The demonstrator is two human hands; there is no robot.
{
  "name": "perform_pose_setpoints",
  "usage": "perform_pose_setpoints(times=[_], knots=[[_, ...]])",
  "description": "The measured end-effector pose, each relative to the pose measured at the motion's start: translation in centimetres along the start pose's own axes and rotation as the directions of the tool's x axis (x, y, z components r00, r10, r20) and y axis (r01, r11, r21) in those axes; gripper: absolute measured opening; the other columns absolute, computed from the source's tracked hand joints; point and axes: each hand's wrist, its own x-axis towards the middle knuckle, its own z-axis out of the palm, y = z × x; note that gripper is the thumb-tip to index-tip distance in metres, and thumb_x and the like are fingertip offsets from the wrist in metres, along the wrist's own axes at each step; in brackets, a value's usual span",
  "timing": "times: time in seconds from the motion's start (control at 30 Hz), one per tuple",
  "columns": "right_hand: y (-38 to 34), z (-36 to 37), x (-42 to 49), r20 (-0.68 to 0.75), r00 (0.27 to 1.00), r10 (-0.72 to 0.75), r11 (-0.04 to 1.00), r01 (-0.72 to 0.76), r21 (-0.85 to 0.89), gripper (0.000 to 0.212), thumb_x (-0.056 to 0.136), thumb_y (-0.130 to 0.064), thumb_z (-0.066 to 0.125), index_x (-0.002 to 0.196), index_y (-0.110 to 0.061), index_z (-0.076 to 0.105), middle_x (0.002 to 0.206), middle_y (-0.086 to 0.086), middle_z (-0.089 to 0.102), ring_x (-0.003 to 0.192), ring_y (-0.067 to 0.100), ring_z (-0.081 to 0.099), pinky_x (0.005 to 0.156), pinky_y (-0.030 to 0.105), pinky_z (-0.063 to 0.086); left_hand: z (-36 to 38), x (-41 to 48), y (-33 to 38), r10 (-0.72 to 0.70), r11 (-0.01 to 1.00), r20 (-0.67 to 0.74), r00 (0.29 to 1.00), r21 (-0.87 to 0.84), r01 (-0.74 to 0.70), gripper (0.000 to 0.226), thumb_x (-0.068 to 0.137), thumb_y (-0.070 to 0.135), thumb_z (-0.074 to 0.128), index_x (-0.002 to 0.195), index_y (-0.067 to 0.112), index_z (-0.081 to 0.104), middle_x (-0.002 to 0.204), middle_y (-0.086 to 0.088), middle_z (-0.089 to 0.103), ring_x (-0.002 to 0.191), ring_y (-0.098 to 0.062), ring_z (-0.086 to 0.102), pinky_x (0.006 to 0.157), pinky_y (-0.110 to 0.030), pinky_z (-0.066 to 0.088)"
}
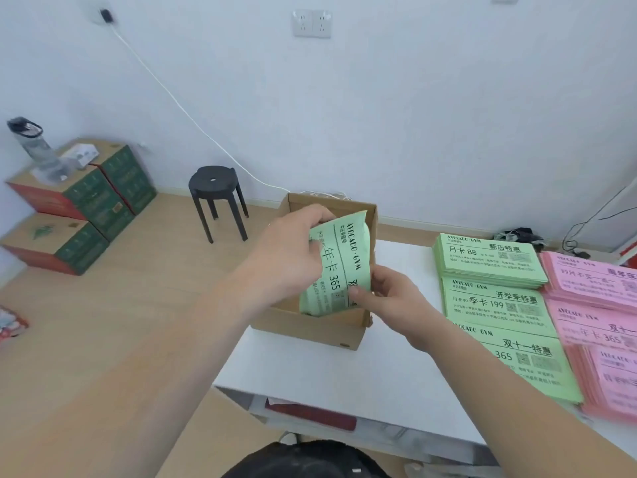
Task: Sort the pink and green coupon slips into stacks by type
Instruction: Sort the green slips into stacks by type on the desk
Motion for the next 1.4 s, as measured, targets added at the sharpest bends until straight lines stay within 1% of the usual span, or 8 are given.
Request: perform_pose_setpoints(times=[0.13,0.3,0.5,0.73,1.0,1.2,1.3,1.4], knots=[[-2.9,-2.3,-1.9,-0.177,0.983,-0.046,0.984,0.075,0.161,0.017,0.099,-0.009,0.065,0.116,-0.011,0.066,0.110,0.002,0.077,0.104,0.022,0.073,0.093,0.040,0.056,-0.3,-0.3,3.5,0.096,0.989,-0.119,0.988,-0.097,-0.108,0.043,0.096,0.009,0.054,0.123,0.042,0.058,0.112,0.021,0.066,0.110,-0.008,0.061,0.091,-0.029,0.052],[-3.4,-8.8,-6.1,-0.199,0.980,0.028,0.981,-0.065,-0.184,0.016,0.093,-0.023,0.070,0.109,-0.027,0.071,0.101,-0.007,0.078,0.095,0.017,0.074,0.091,0.045,0.059,3.8,-1.5,5.9,0.008,0.931,-0.006,1.000,-0.365,-0.009,0.041,0.093,0.004,0.060,0.121,0.033,0.064,0.107,0.021,0.071,0.098,0.008,0.065,0.080,-0.014,0.052],[4.0,-12.1,-11.8,-0.236,0.927,0.292,0.712,-0.375,-0.594,0.021,0.089,-0.034,0.074,0.107,-0.035,0.065,0.092,-0.012,0.063,0.082,0.009,0.063,0.066,0.027,0.046,16.6,-6.6,3.7,-0.209,0.855,0.329,0.921,-0.395,0.336,0.029,0.087,0.002,0.068,0.109,0.021,0.068,0.100,0.005,0.077,0.089,-0.015,0.074,0.071,-0.041,0.064],[11.3,-10.2,-15.0,-0.307,0.941,0.142,0.414,-0.338,-0.845,0.045,0.095,-0.043,0.061,0.138,-0.029,0.056,0.131,-0.006,0.053,0.123,0.020,0.049,0.100,0.036,0.045,24.8,-10.2,-0.5,-0.384,0.767,0.343,0.857,-0.399,0.503,0.028,0.089,0.002,0.069,0.111,0.019,0.062,0.108,0.001,0.073,0.093,-0.011,0.070,0.063,-0.018,0.055],[15.8,-5.0,-17.8,-0.221,0.968,0.119,0.603,-0.247,-0.759,0.047,0.100,-0.050,0.052,0.142,-0.029,0.056,0.143,-0.009,0.048,0.136,0.014,0.041,0.109,0.030,0.041,26.6,-10.9,-2.0,-0.250,0.963,0.203,0.947,-0.051,0.265,0.043,0.090,0.019,0.063,0.131,0.023,0.050,0.113,0.003,0.057,0.104,-0.018,0.055,0.082,-0.031,0.045],[14.9,-4.2,-17.6,-0.293,0.940,0.177,0.702,-0.329,-0.632,0.057,0.102,-0.065,0.031,0.137,-0.030,0.060,0.136,-0.012,0.051,0.130,0.011,0.047,0.106,0.032,0.041,26.4,-14.4,-1.9,-0.072,0.991,0.253,0.965,0.128,0.040,0.079,0.095,0.026,0.060,0.162,0.022,0.018,0.163,-0.001,0.024,0.147,-0.023,0.019,0.122,-0.032,0.017],[14.0,-4.5,-17.4,-0.310,0.917,0.251,0.730,-0.390,-0.561,0.057,0.100,-0.071,0.027,0.093,-0.030,0.066,0.108,-0.015,0.053,0.101,0.013,0.058,0.088,0.035,0.046,26.7,-16.9,-0.6,0.079,0.992,0.429,0.900,0.053,-0.113,0.083,0.098,0.022,0.054,0.163,0.033,0.004,0.171,0.007,0.002,0.156,-0.013,0.004,0.128,-0.030,0.009],[14.4,-4.5,-17.4,-0.352,0.903,0.247,0.721,-0.414,-0.556,0.051,0.105,-0.056,0.036,0.074,-0.021,0.056,0.089,-0.006,0.047,0.082,0.019,0.057,0.080,0.040,0.048,26.9,-18.8,-0.1,0.152,0.988,0.440,0.885,-0.063,-0.138,0.070,0.099,0.020,0.052,0.161,0.032,0.022,0.168,0.018,0.002,0.155,-0.004,0.002,0.128,-0.028,0.008]])
